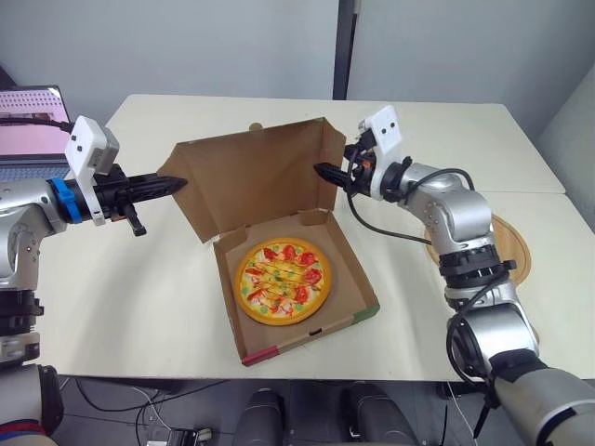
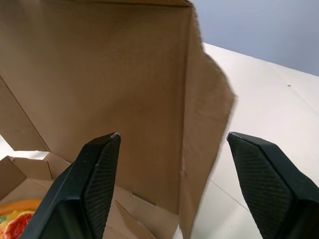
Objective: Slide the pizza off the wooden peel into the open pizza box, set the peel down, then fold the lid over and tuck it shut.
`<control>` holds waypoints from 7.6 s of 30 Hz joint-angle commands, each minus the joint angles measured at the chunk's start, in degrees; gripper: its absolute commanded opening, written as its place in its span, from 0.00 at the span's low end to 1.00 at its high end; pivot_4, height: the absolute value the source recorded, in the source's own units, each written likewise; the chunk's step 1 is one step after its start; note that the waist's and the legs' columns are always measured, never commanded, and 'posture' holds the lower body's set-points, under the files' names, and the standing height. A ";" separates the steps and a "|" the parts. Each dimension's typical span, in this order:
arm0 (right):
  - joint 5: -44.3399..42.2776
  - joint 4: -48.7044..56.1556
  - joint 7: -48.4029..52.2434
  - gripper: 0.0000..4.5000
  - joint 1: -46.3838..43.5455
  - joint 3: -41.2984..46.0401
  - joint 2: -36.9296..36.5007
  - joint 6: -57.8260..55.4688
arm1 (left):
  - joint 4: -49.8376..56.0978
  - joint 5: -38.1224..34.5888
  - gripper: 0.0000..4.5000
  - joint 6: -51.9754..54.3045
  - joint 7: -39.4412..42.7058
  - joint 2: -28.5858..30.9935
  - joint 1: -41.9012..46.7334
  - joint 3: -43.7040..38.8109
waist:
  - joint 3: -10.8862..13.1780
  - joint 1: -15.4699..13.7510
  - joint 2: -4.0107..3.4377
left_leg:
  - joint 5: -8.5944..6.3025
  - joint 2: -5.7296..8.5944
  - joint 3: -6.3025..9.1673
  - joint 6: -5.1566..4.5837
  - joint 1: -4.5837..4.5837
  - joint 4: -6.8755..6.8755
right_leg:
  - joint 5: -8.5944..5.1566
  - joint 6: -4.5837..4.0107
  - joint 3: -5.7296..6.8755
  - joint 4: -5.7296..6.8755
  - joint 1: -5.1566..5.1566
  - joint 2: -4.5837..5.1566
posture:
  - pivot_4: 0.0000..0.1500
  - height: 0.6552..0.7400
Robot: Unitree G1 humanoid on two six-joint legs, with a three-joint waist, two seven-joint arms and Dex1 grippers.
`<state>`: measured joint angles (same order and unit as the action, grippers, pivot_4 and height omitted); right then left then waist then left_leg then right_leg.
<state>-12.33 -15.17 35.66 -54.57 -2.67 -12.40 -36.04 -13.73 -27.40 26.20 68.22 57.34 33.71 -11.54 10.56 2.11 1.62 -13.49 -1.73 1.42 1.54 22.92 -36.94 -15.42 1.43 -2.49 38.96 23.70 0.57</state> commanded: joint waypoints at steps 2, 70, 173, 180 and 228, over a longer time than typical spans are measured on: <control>1.01 -3.00 -0.89 0.53 -3.02 -0.25 0.44 4.65 | 1.99 -0.46 0.00 0.38 -0.16 0.73 -0.45 -1.81 | 0.00 -0.02 0.00 | 0.00 0.00 0.01 0.00 0.00 0.00 | 0.00 0.00 0.01 0.00 0.00 0.00 | 1.00 0.91; -10.73 39.94 -1.22 0.73 28.60 13.85 -27.23 -22.45 | 21.00 -7.18 0.00 18.38 -23.45 -21.85 6.01 2.60 | 0.01 -0.35 0.02 | 0.00 0.15 0.09 0.00 0.03 0.01 | -0.09 0.17 0.05 -0.26 -0.19 0.13 | 1.00 0.91; -20.89 57.21 -25.81 0.01 13.80 18.98 2.24 -56.40 | 19.08 -7.45 0.00 15.39 -10.46 -17.40 1.52 -0.90 | 0.02 0.24 0.03 | 0.00 0.00 0.08 0.00 0.00 0.04 | -0.08 0.13 -0.02 -0.11 -0.09 0.01 | 1.00 0.91; -20.80 62.31 -26.97 0.01 20.43 17.48 6.58 -56.46 | 25.18 -11.65 0.00 19.66 -14.94 -17.47 -4.23 -4.56 | 0.01 0.70 0.03 | 0.00 -0.02 0.09 0.00 -0.01 0.05 | -0.10 0.15 -0.02 -0.12 -0.09 0.01 | 1.00 0.91; -18.11 67.39 -14.93 0.76 62.23 3.91 -13.96 -19.58 | 39.94 -18.61 0.00 18.49 -23.77 -15.59 -31.45 -9.14 | -0.18 -0.22 0.32 | -0.01 -0.07 0.02 0.01 -0.05 0.22 | -0.43 0.22 -0.03 -0.62 -0.20 0.27 | 1.00 0.91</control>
<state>-28.82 49.76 19.19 7.87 -0.20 -25.44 -57.26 24.78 -45.98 45.66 44.14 41.06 2.67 -20.44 10.38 1.89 1.94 -13.49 -1.80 1.45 1.55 22.87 -36.72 -15.84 1.65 -2.51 38.32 23.49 0.84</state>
